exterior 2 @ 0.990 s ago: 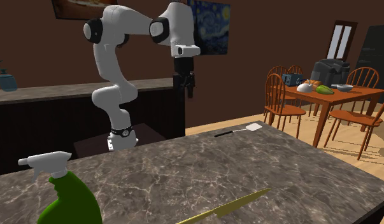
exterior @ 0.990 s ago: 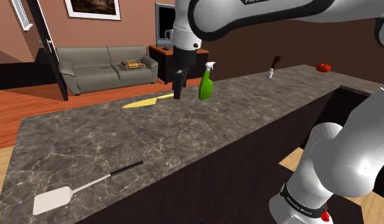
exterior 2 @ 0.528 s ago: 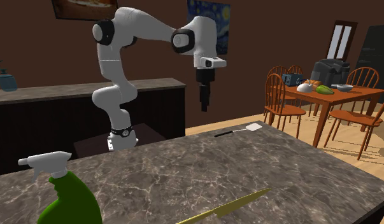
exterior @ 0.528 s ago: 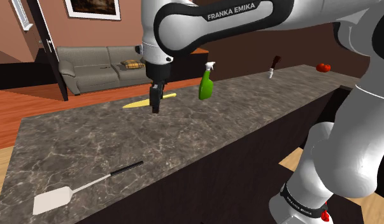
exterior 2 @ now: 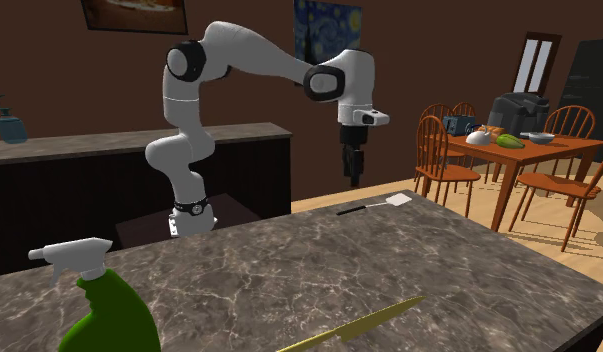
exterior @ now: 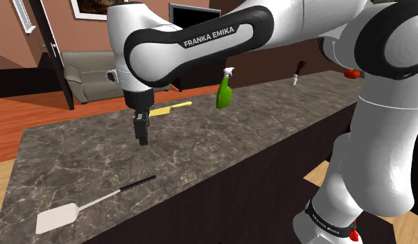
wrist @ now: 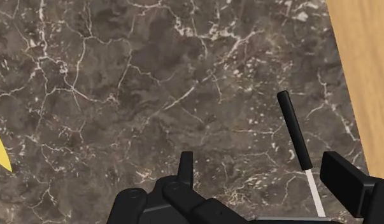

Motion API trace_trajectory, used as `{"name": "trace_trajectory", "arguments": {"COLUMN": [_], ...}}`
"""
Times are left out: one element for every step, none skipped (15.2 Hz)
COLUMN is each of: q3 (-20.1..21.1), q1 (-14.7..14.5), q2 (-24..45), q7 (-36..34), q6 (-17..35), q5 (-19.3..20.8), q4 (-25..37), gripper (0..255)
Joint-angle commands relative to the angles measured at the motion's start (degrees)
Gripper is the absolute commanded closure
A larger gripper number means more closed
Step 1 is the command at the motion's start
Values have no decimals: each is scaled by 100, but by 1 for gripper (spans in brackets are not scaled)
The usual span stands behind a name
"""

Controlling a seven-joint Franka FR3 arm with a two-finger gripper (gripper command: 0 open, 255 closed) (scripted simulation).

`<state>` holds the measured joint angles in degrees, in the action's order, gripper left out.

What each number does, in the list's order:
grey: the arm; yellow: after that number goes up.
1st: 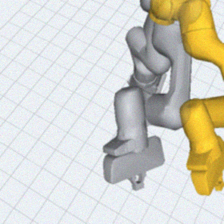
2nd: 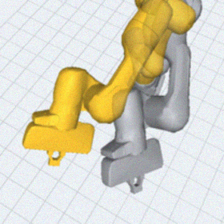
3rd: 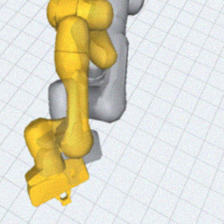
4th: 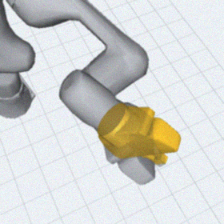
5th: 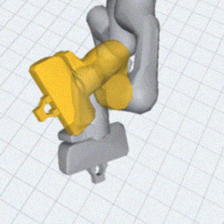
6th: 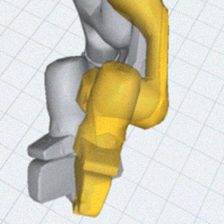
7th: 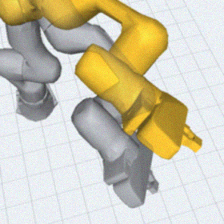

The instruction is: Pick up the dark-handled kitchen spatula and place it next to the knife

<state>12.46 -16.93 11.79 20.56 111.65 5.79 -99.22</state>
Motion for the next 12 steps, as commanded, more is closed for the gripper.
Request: {"name": "trace_trajectory", "arguments": {"q3": [97, 138, 179, 219, 257, 294, 330, 364, 397, 428, 459, 488], "q1": [-133, -198, -266, -335, -407, -481, -556, -634, -714, -796, -879, -965], "q2": [332, 496, 659, 822, 983, 1144, 1305, 1464, 1623, 1781, 1938, 2095], "q7": [78, 122, 166, 211, 257, 304, 351, 400, 450, 501, 554, 608], "q6": [-39, -58, -79, -103, -129, -157, -187, -219, -253, -289, -326, -365], "q5": [87, 132, 178, 225, 273, 321, 369, 418, 466, 513, 561, 608], "q4": [293, 435, 579, 724, 869, 1017, 1165, 1314, 1464, 1616, 1768, 1922], "gripper": [0, 0, 0, 0, 0, 0, 0, 0, 0, 0, 0, 0]}}
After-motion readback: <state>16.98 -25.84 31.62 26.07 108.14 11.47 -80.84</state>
